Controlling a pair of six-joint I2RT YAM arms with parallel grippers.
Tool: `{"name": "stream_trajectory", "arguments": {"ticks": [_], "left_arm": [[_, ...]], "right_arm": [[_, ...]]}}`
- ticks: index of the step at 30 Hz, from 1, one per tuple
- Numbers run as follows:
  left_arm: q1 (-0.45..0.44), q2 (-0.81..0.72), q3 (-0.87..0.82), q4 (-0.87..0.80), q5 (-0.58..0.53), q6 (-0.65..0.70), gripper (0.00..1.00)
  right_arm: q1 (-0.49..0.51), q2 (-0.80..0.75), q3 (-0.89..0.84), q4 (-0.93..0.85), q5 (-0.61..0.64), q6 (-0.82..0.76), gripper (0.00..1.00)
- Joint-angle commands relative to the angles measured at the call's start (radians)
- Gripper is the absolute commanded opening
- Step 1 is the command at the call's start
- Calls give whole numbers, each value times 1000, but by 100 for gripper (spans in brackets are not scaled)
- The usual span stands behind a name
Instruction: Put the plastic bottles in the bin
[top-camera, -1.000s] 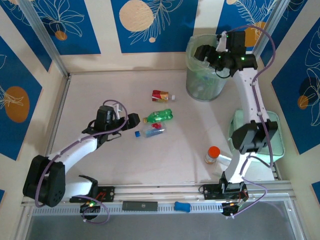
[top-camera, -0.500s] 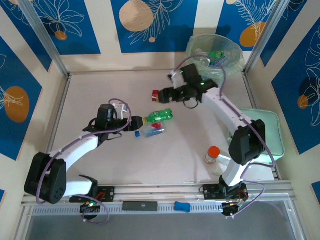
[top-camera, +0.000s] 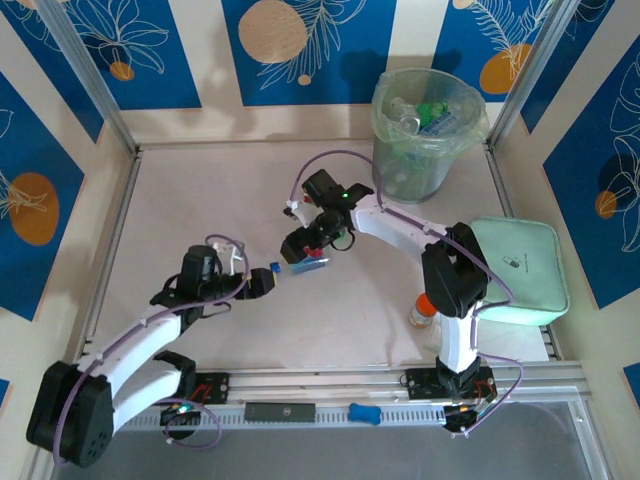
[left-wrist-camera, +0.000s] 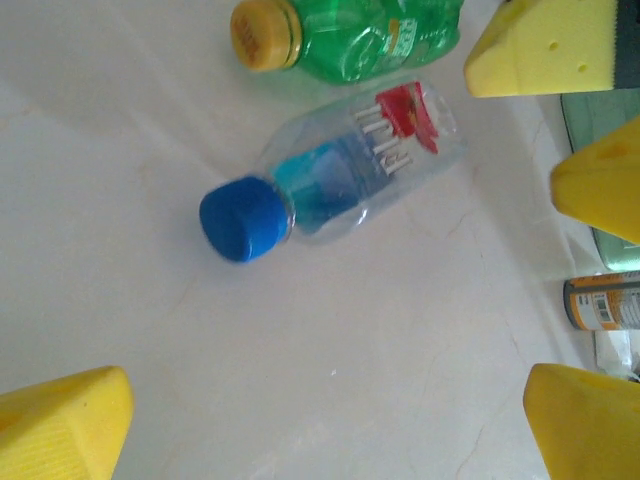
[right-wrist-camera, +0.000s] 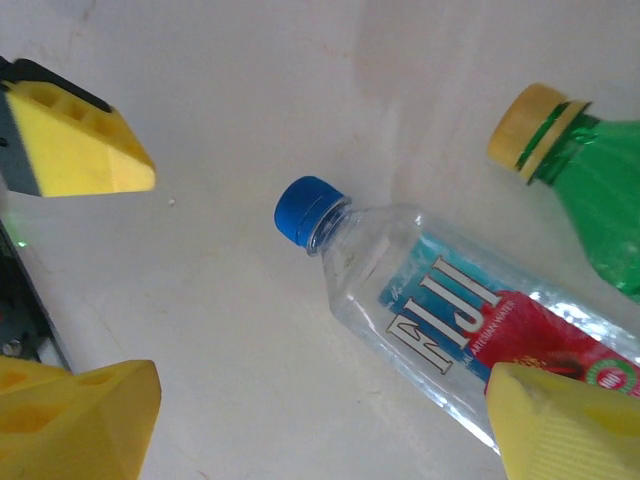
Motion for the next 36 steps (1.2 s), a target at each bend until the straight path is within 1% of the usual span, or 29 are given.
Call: {"name": "stream_trajectory", "arguments": {"ticks": [1,5,9,15,25,30,36], "left_arm": [[-5,-67,-33,-49,2,-34,100],[-5,-91,-45,-56,-9,-48,100],[-4,-60,-37,-28,8,-56,100],[-5,-29,-32,-7,15,-53,100],[-5,-2,-17,11,-2,-59,100],[-6,60,0,46,25,-64,100],[-7,78,17,52,24,-67,100]], "right_arm": [[18,24,-10,-25,29,-51,86],[34,64,21,-26,89,-84,86],[45,103,54,-29,136,-118,87],[50,130,44,-9,200,-158,87],[68,86,-57,29,292,-172,88],[73,87,-73,48,385,-185,89],[82,86,-72,45,407,-212,90]]}}
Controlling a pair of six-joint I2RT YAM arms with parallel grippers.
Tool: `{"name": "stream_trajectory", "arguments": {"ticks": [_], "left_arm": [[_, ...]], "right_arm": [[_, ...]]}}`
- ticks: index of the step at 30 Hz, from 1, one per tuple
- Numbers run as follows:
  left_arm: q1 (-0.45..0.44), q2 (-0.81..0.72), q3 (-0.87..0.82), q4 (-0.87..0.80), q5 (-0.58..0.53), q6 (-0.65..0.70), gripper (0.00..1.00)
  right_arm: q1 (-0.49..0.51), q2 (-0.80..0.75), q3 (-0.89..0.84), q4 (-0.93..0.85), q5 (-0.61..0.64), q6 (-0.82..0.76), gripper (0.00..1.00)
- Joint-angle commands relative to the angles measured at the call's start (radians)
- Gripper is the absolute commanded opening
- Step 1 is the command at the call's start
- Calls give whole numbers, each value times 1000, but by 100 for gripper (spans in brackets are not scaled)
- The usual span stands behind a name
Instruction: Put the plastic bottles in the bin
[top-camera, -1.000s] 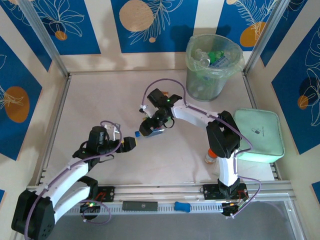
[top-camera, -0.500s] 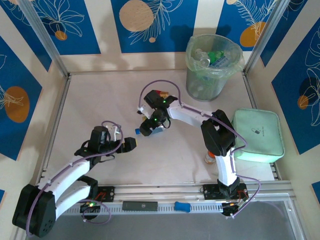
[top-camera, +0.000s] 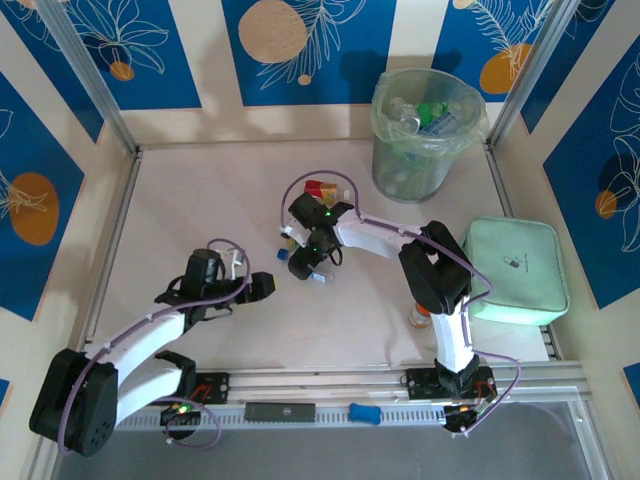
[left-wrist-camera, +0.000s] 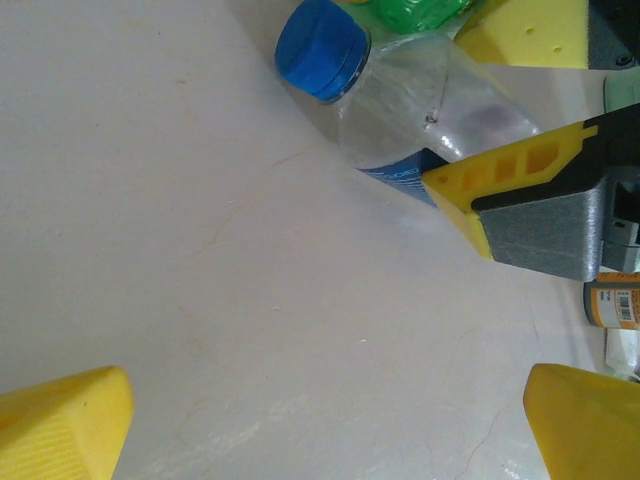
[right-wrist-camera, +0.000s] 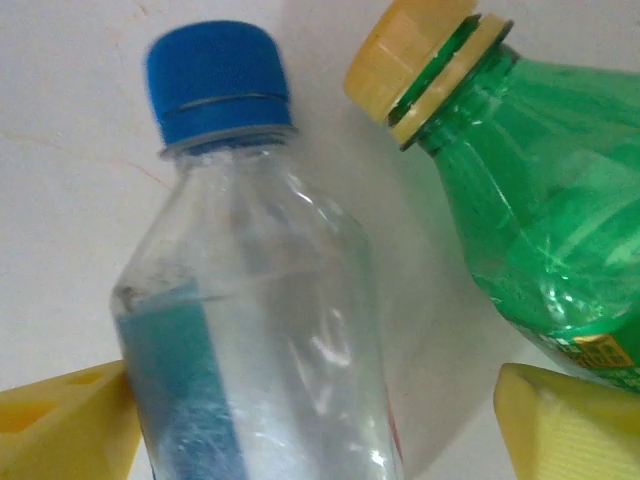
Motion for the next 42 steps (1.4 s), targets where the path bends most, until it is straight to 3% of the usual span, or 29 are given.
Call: {"name": "stream_trajectory", "arguments": {"ticks": [1,14,22,26,34,42], "left_arm": [[-5,-7,35,27,15,-5,100],[-7,15,55,33,5,-7,100],[-7,5,56,34,-28,-20,100],[-7,-8,57,40,-57,-28,100],[-7,-3,47,149,-86,-72,100],[-16,51,94,233,-19,-75,100]], "right_arm": [[11,0,-7,-25,15,-30,90],[30,-14,-93,-9,37,9,85],[37,-23,-88,6,23,4,62],[37,-64,-94,23,-16,14,53],[-3,-208,-98,62,-172,93,49],[-157,-347,-97,188,-360,251,47]]}}
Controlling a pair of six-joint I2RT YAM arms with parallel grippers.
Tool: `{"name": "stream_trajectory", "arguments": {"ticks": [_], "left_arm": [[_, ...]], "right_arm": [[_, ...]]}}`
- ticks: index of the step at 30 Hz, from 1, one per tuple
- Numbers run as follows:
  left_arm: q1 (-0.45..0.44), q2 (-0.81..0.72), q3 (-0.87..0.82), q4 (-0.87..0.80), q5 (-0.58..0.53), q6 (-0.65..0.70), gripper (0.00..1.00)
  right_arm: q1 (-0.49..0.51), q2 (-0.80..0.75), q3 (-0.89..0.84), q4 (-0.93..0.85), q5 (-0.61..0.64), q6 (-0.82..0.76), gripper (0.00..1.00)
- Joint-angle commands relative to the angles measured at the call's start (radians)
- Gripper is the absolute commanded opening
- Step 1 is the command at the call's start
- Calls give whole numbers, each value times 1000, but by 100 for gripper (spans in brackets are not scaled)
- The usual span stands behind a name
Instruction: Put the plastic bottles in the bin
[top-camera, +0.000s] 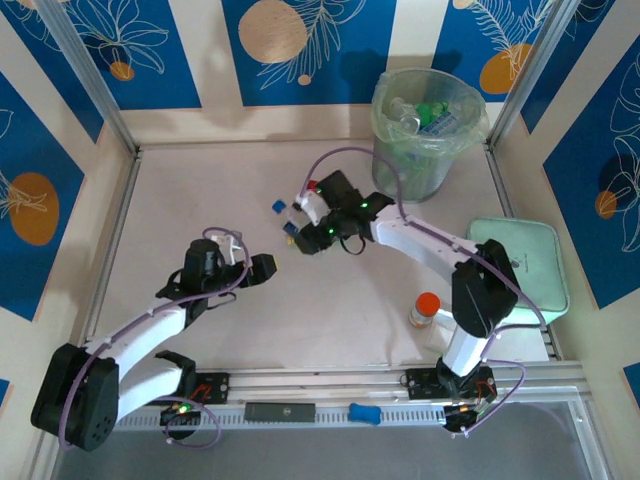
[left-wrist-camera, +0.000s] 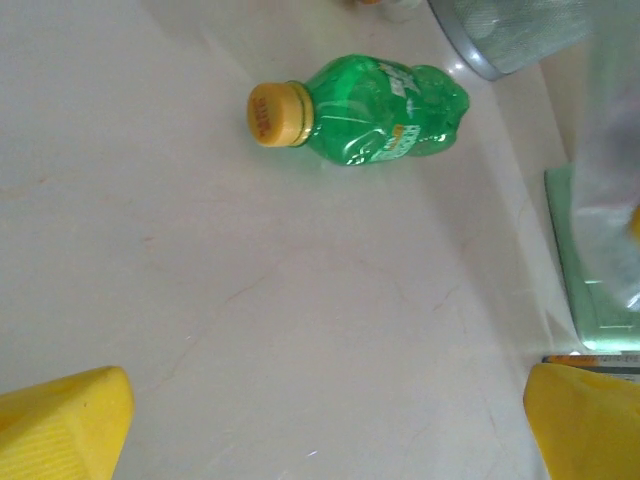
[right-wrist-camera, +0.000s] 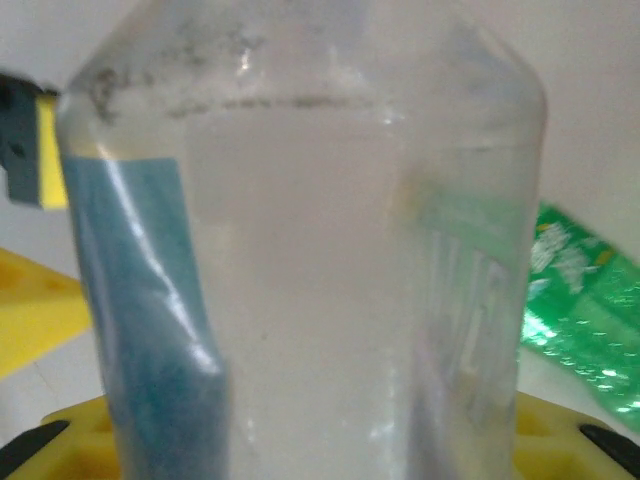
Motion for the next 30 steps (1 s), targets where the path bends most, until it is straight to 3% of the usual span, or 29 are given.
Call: {"name": "stream_trajectory", "arguments": {"ticks": [1,6,10,16,23,30], "left_arm": [[-13,25,48,82,33,2,100],[-47,113,95,158,13,44,100],[-84,193,154,216,2,36,100],[-153,313,225,272,8,27,100],[-199,324,222,246,-29,54,100],[-204,277,212,175,-58,80,100]], "right_arm": [[-73,-57,-10,96,-111,121,47],[-174,-137,-87,264,-48,261,47],[-233,-190,-73,273,57,322,47],[-379,-240,7,254,66,362,47],[-572,-202,169,228,34,419,47],[-678,-57,338,257,44,519,48]]}}
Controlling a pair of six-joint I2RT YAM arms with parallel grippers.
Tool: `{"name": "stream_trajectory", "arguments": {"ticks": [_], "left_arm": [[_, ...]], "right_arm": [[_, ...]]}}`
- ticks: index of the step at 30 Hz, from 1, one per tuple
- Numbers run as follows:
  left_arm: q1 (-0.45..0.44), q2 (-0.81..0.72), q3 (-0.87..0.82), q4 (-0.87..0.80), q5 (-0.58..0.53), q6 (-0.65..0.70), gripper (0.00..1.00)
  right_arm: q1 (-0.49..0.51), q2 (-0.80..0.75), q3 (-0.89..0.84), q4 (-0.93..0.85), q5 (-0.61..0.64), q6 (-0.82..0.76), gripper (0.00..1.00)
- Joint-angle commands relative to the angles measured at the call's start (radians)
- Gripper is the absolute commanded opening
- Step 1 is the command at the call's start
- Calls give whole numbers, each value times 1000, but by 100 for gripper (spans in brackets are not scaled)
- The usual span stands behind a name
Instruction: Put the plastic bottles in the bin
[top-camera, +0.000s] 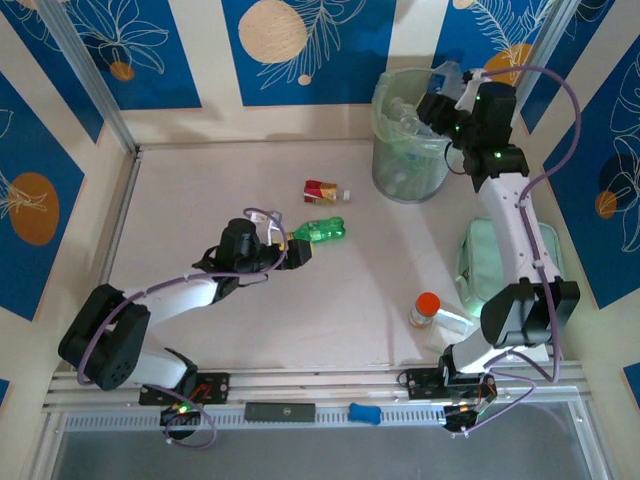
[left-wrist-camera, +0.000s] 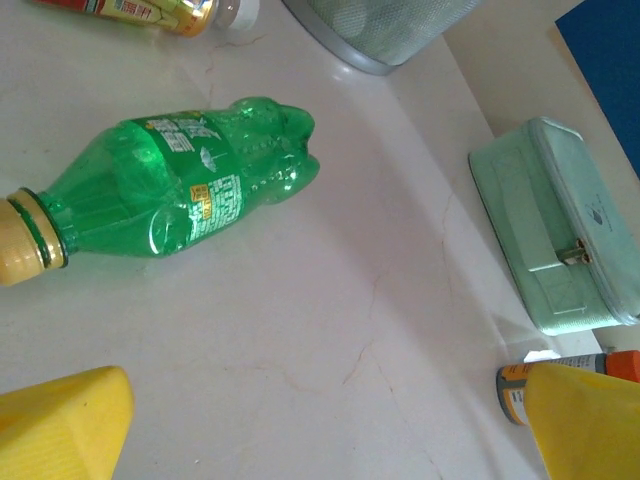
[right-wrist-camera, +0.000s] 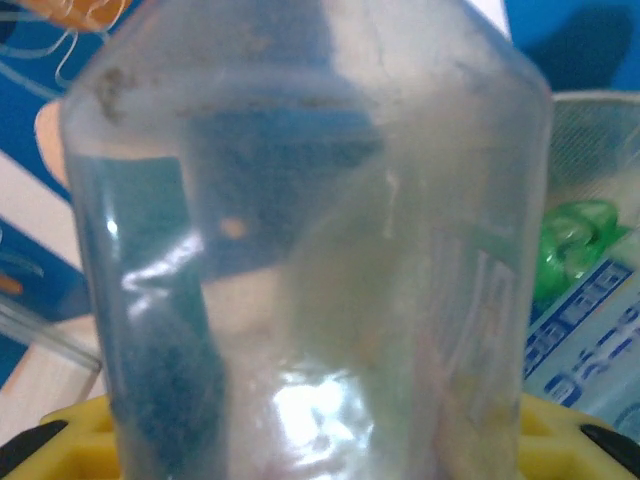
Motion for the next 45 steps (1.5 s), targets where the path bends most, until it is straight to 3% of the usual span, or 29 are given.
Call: {"name": "stream_trajectory", "arguments": {"ticks": [1,14,22,27,33,45], "left_arm": [[-10,-38,2,-43,-22,32,100],[-23,-91,-11,-85,-52,44,100],[-25,-115,-11,-104,-72,56,100],[-25,-116,-17,-99,-80,55,100],[-24,-107,-14,-85,-92,47,100],[-12,-31,103,-121,-136,123,100]], "right_arm": [[-24,97,85,2,-6,78,48],[-21,422,452,-228,-47,138,52],[-29,453,534,-311,-36,126,72],[-42,407,520,-322,3,104,78],[-33,268,382,-248,36,68,80],[76,-174,-202,-3,128,15,82]]}}
